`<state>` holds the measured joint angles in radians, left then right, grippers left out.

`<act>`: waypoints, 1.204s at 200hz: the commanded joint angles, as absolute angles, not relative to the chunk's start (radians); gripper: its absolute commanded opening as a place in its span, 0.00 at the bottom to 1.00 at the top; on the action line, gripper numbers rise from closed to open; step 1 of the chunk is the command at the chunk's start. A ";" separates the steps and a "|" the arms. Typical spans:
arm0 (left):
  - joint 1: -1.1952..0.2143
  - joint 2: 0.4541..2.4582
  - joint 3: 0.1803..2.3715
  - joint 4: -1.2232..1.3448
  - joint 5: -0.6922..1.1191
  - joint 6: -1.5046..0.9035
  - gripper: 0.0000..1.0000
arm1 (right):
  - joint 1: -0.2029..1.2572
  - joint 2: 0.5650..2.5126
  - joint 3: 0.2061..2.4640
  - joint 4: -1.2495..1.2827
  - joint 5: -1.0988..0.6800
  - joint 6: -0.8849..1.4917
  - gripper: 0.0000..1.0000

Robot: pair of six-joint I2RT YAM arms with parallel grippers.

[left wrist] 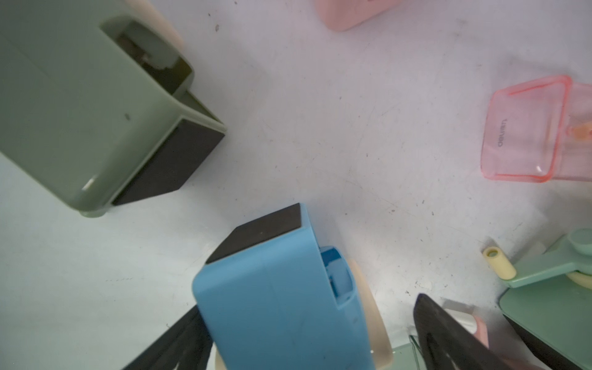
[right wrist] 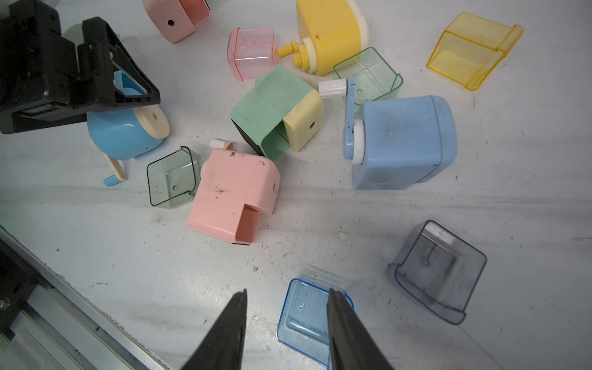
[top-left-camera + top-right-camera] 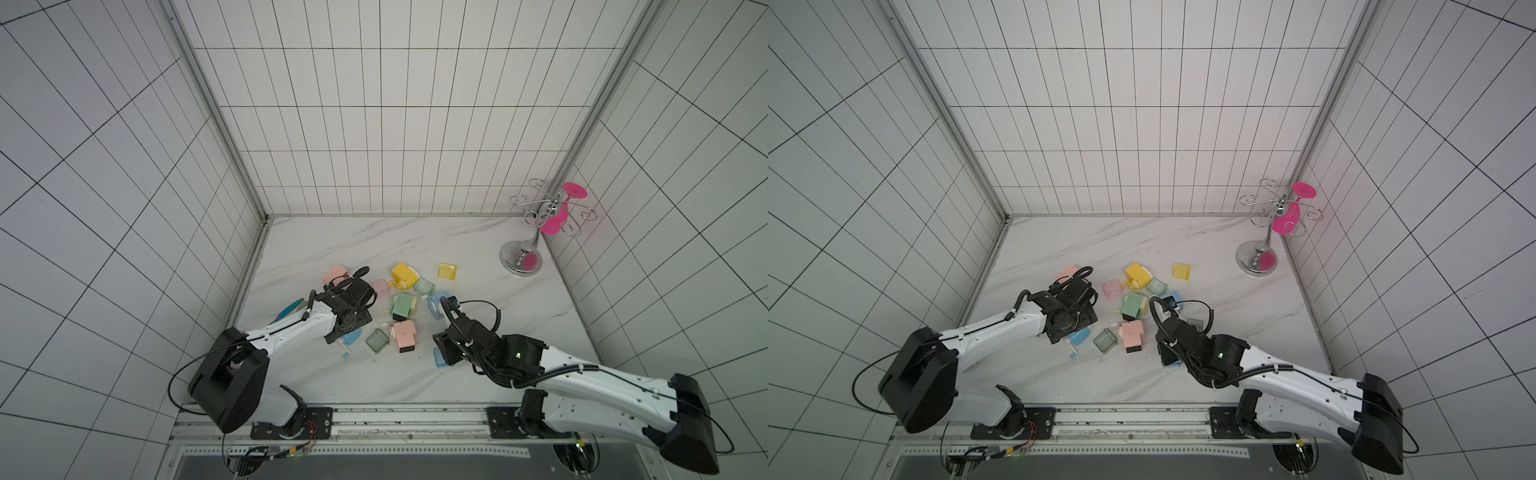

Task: Put the tray back into the pencil sharpener
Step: Pick up the pencil sharpener from the center of the board.

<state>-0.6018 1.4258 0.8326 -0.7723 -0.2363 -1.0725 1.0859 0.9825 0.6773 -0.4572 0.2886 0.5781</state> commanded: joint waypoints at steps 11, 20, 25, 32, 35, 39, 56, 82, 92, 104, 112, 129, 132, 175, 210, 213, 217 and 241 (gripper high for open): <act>-0.584 1.461 0.821 -0.744 -0.232 -1.079 0.97 | 1.076 0.983 0.653 -0.450 0.281 0.589 0.44; -0.583 1.473 0.822 -0.747 -0.232 -1.073 0.97 | 1.076 0.983 0.653 -0.450 0.281 0.589 0.44; -0.583 1.481 0.824 -0.749 -0.232 -1.067 0.97 | 1.075 0.983 0.653 -0.450 0.279 0.589 0.44; -0.583 1.490 0.828 -0.753 -0.232 -1.060 0.97 | 1.075 0.982 0.653 -0.450 0.279 0.588 0.44; -0.583 1.495 0.829 -0.755 -0.234 -1.056 0.97 | 1.075 0.981 0.653 -0.450 0.279 0.589 0.44; -0.583 1.502 0.833 -0.757 -0.235 -1.050 0.97 | 1.076 0.980 0.653 -0.450 0.279 0.589 0.44; -0.583 1.528 0.844 -0.771 -0.238 -1.024 0.97 | 1.076 0.979 0.653 -0.451 0.278 0.589 0.44; -0.583 1.564 0.870 -0.796 -0.231 -0.981 0.97 | 1.075 0.976 0.652 -0.451 0.276 0.590 0.44; -0.583 1.572 0.874 -0.802 -0.230 -0.971 0.97 | 1.076 0.975 0.652 -0.450 0.275 0.592 0.44; -0.583 1.575 0.874 -0.803 -0.226 -0.963 0.94 | 1.076 0.977 0.652 -0.450 0.275 0.592 0.44; -0.583 1.575 0.871 -0.802 -0.224 -0.956 0.92 | 1.075 0.977 0.653 -0.451 0.273 0.592 0.44; -0.583 1.570 0.866 -0.801 -0.225 -0.945 0.88 | 1.075 0.978 0.653 -0.450 0.273 0.592 0.43; -0.583 1.569 0.865 -0.802 -0.227 -0.944 0.86 | 1.076 0.978 0.653 -0.450 0.273 0.592 0.43; -0.584 1.543 0.860 -0.807 -0.252 -0.909 0.71 | 1.076 0.980 0.654 -0.450 0.270 0.591 0.43; -0.586 1.511 0.850 -0.801 -0.264 -0.873 0.61 | 1.076 0.979 0.656 -0.450 0.267 0.589 0.43; -0.586 1.507 0.850 -0.800 -0.266 -0.871 0.61 | 1.075 0.980 0.657 -0.451 0.268 0.590 0.43; -0.586 1.503 0.850 -0.799 -0.267 -0.867 0.61 | 1.076 0.980 0.658 -0.450 0.267 0.590 0.43; -0.586 1.481 0.841 -0.795 -0.278 -0.852 0.60 | 1.075 0.978 0.657 -0.451 0.266 0.589 0.43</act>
